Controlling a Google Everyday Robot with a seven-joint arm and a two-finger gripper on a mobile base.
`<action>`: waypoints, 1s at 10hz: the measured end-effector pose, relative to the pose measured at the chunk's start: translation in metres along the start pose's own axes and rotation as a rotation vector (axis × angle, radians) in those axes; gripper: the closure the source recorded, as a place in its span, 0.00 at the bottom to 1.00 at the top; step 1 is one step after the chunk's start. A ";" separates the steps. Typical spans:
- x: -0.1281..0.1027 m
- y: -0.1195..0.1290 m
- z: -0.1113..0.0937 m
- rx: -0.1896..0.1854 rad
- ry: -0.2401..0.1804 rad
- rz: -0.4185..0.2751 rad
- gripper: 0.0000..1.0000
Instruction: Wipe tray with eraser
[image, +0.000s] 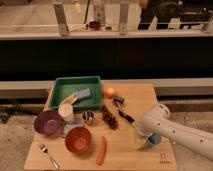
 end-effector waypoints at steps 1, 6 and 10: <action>0.011 -0.003 0.002 0.007 0.015 0.018 0.20; 0.057 -0.012 0.006 0.016 0.054 0.107 0.20; 0.061 -0.014 0.009 0.015 0.064 0.124 0.20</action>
